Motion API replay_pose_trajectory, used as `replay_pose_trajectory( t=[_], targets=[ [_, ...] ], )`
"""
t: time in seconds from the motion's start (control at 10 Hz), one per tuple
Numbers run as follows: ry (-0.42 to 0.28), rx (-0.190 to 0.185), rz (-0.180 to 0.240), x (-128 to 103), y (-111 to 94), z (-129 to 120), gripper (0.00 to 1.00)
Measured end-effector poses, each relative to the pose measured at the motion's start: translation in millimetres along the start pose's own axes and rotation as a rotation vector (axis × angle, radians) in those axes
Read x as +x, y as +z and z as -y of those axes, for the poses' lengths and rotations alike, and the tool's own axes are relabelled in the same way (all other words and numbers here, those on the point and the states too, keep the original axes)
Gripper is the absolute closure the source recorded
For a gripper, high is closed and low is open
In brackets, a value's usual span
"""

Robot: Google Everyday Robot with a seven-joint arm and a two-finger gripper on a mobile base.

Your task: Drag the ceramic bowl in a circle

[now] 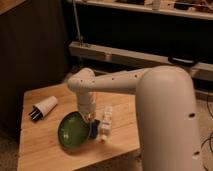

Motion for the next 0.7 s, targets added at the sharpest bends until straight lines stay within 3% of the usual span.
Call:
replay_pose_trajectory(
  t=[0.2,0.7],
  targets=[
    [-0.049,0.001,0.015,-25,1,12,0.94],
    [-0.226,0.047,0.067,-80,28,115,0.94]
  ],
)
